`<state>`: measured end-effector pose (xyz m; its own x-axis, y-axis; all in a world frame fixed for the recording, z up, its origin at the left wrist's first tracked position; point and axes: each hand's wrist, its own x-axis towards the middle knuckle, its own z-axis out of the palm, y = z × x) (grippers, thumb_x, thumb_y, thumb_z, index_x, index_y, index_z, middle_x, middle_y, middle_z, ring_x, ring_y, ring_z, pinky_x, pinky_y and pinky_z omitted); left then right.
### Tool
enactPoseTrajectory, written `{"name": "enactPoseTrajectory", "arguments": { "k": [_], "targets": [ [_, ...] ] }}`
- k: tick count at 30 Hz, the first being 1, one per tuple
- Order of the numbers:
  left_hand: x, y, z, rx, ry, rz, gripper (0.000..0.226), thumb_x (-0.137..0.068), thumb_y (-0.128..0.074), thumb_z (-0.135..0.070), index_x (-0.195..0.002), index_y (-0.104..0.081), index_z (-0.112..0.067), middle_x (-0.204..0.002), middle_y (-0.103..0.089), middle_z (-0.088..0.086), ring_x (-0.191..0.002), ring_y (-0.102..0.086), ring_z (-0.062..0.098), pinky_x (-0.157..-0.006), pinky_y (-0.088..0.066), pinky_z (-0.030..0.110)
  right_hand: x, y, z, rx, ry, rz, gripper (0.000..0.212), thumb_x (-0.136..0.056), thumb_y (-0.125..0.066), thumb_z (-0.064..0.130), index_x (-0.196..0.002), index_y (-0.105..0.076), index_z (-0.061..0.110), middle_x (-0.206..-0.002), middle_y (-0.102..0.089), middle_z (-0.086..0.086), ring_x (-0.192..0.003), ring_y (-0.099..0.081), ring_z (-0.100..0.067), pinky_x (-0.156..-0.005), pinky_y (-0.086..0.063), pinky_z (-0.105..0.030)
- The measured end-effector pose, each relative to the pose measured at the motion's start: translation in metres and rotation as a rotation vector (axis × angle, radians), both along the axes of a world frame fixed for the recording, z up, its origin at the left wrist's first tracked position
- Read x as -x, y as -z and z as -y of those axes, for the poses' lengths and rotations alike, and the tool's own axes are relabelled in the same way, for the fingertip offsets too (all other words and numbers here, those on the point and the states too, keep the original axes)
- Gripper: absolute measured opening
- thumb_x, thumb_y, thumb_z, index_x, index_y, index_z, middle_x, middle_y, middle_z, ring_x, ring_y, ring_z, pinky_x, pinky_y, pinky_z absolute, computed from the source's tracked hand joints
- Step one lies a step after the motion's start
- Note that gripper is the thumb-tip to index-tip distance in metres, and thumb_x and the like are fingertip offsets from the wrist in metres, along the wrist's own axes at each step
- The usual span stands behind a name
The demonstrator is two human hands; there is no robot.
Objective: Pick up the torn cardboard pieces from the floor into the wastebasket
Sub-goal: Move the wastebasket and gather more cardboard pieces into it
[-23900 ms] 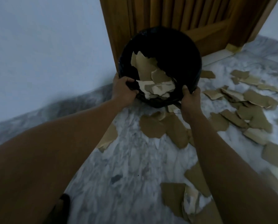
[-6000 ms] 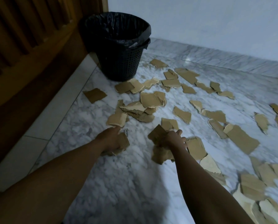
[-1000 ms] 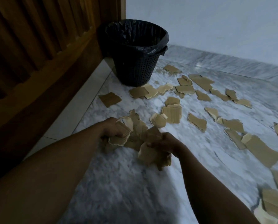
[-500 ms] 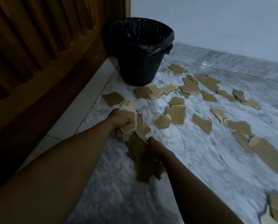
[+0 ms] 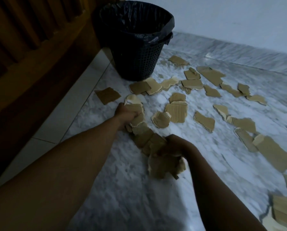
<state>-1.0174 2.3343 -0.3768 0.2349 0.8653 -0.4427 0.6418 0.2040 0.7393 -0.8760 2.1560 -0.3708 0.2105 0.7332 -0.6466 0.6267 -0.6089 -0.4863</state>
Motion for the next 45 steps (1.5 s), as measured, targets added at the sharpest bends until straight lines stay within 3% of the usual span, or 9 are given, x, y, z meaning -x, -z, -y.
{"name": "enactPoseTrajectory", "arguments": {
  "k": [4,7,12,17,23,29,38,41,45],
  "targets": [
    [-0.005,0.001,-0.011,0.081,-0.128,0.064,0.069,-0.082,-0.078,-0.021,-0.14,-0.045,-0.002,-0.139,-0.054,0.014,-0.12,-0.057,0.032,-0.092,-0.052,0.035,0.059,0.031,-0.041,-0.077,-0.046,0.194,0.054,-0.086,-0.071,0.041,-0.131,-0.055,0.014,-0.128,-0.049,-0.01,-0.124,-0.047,-0.031,-0.102,-0.042,-0.048],
    [-0.008,0.013,-0.006,0.058,0.009,-0.127,0.071,-0.083,-0.076,-0.031,-0.14,-0.045,-0.001,-0.142,-0.052,0.014,-0.125,-0.054,0.031,-0.095,-0.05,0.034,0.084,0.036,-0.048,-0.105,-0.062,0.316,0.04,-0.095,-0.057,0.035,-0.13,-0.052,0.018,-0.133,-0.046,-0.008,-0.126,-0.044,-0.03,-0.104,-0.031,-0.054],
    [-0.015,0.021,-0.003,0.023,0.156,-0.362,0.1,-0.078,-0.077,-0.047,-0.152,-0.023,-0.004,-0.154,-0.033,0.015,-0.138,-0.039,0.032,-0.107,-0.043,0.037,0.058,0.052,-0.05,-0.077,0.008,0.176,0.038,-0.105,-0.04,0.026,-0.139,-0.046,0.01,-0.14,-0.052,-0.013,-0.131,-0.047,-0.033,-0.112,-0.031,-0.046],
    [-0.032,0.013,-0.008,0.017,0.211,-0.5,0.096,-0.087,-0.063,-0.053,-0.155,-0.01,-0.012,-0.16,-0.01,0.016,-0.146,-0.016,0.036,-0.117,-0.025,0.043,-0.01,0.012,-0.029,0.079,-0.049,0.065,0.046,-0.081,-0.08,0.022,-0.122,-0.065,0.009,-0.116,-0.066,-0.007,-0.112,-0.063,-0.026,-0.089,-0.047,-0.029],
    [-0.044,0.016,-0.017,-0.029,0.322,-0.424,0.086,-0.082,-0.072,-0.035,-0.15,-0.026,-0.006,-0.149,-0.039,0.016,-0.131,-0.046,0.034,-0.099,-0.047,0.039,-0.061,-0.015,-0.045,-0.085,0.297,0.109,0.05,-0.073,-0.087,0.021,-0.116,-0.066,0.004,-0.114,-0.067,-0.016,-0.107,-0.062,-0.033,-0.097,-0.051,-0.049],
    [-0.045,0.017,-0.015,-0.037,0.319,-0.428,0.09,-0.076,-0.077,-0.031,-0.148,-0.029,-0.006,-0.147,-0.042,0.015,-0.131,-0.046,0.034,-0.099,-0.046,0.038,-0.04,0.015,-0.079,0.005,-0.086,0.417,0.061,-0.073,-0.081,0.041,-0.127,-0.06,0.022,-0.152,-0.028,0.0,-0.133,-0.029,-0.039,-0.103,-0.036,-0.059],
    [-0.048,0.021,-0.02,0.032,0.264,-0.324,0.085,-0.074,-0.081,-0.031,-0.143,-0.04,-0.003,-0.144,-0.047,0.017,-0.128,-0.05,0.032,-0.089,-0.046,0.028,-0.033,0.022,-0.078,-0.133,-0.178,0.544,0.044,-0.077,-0.079,0.035,-0.115,-0.062,0.023,-0.119,-0.056,-0.002,-0.124,-0.046,-0.029,-0.101,-0.035,-0.056],
    [-0.048,0.021,-0.02,0.04,0.269,-0.301,0.079,-0.08,-0.077,-0.028,-0.144,-0.038,-0.003,-0.145,-0.046,0.017,-0.129,-0.048,0.032,-0.092,-0.046,0.029,-0.035,0.016,-0.071,-0.215,-0.024,0.341,0.043,-0.078,-0.08,0.027,-0.115,-0.059,0.028,-0.111,-0.061,0.001,-0.104,-0.061,-0.022,-0.093,-0.049,-0.05],
    [-0.041,0.02,-0.026,0.024,0.259,-0.311,0.078,-0.082,-0.073,-0.029,-0.146,-0.035,-0.003,-0.146,-0.044,0.016,-0.13,-0.048,0.032,-0.099,-0.049,0.035,-0.051,-0.01,-0.063,-0.365,0.385,0.115,0.075,-0.073,-0.086,0.025,-0.132,-0.039,0.013,-0.114,-0.055,-0.008,-0.096,-0.057,-0.022,-0.082,-0.051,-0.041]
  ]
}}
